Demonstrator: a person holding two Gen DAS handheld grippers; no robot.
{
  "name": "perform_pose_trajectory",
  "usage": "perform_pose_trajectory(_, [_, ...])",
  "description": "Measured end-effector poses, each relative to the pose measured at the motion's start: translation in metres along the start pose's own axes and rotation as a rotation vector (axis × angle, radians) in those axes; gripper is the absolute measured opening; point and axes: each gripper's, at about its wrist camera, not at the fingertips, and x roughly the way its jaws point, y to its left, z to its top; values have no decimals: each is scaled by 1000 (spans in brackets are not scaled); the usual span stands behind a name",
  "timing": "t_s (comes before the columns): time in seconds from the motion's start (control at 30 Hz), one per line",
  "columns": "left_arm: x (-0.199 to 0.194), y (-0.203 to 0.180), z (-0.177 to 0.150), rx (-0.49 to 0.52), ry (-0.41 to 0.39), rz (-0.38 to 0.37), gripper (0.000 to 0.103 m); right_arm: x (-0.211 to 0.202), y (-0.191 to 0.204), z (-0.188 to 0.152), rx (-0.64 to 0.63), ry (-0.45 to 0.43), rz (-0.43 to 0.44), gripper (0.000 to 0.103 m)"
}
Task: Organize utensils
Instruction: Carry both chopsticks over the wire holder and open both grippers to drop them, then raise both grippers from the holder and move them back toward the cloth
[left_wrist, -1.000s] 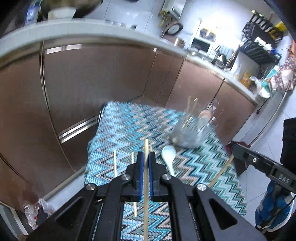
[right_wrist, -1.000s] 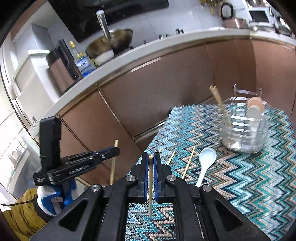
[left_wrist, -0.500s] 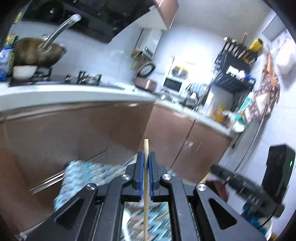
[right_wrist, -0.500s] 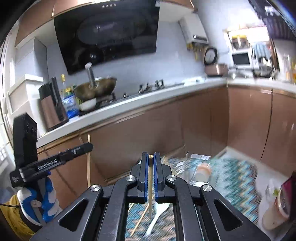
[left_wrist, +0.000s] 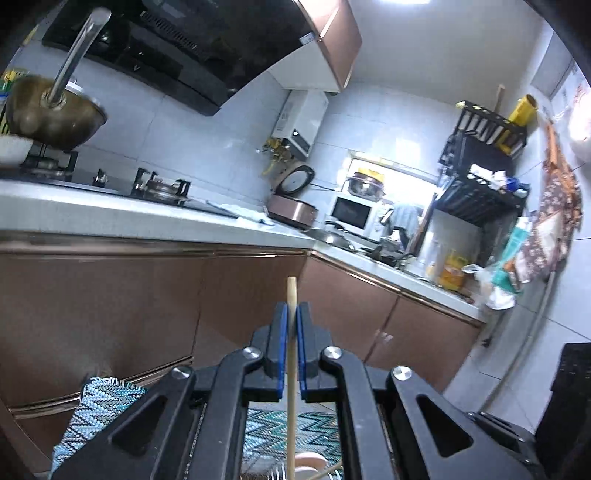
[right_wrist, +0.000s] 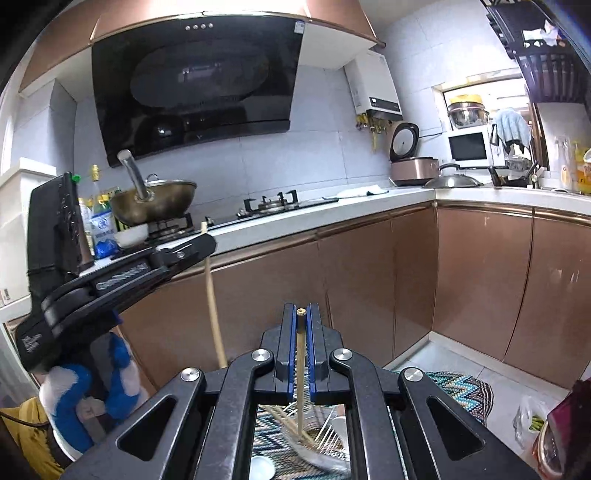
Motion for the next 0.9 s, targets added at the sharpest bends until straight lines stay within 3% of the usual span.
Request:
perform_pose_trajectory(0.3, [38, 11, -57, 38, -36, 93, 5, 34, -15, -29, -2, 57, -19, 5])
perform_pose_trajectory(0.47, [39, 14, -76, 63, -36, 135, 6, 40, -13, -40, -1, 89, -26, 5])
perform_pose_trajectory(0.6, [25, 18, -65, 43, -20, 123, 12, 29, -11, -40, 7, 79, -38, 6])
perform_pose_trajectory(0.67, [12, 16, -55, 46, -35, 120, 27, 24, -9, -37, 9, 69, -43, 6])
perform_pose_trajectory(0.83, [-32, 12, -22, 68, -66, 125, 33, -3, 5, -21, 2, 28, -57, 9])
perform_pose_trajectory(0.9, [-53, 12, -9, 69, -76, 127, 41, -19, 13, -14, -6, 5, -61, 13])
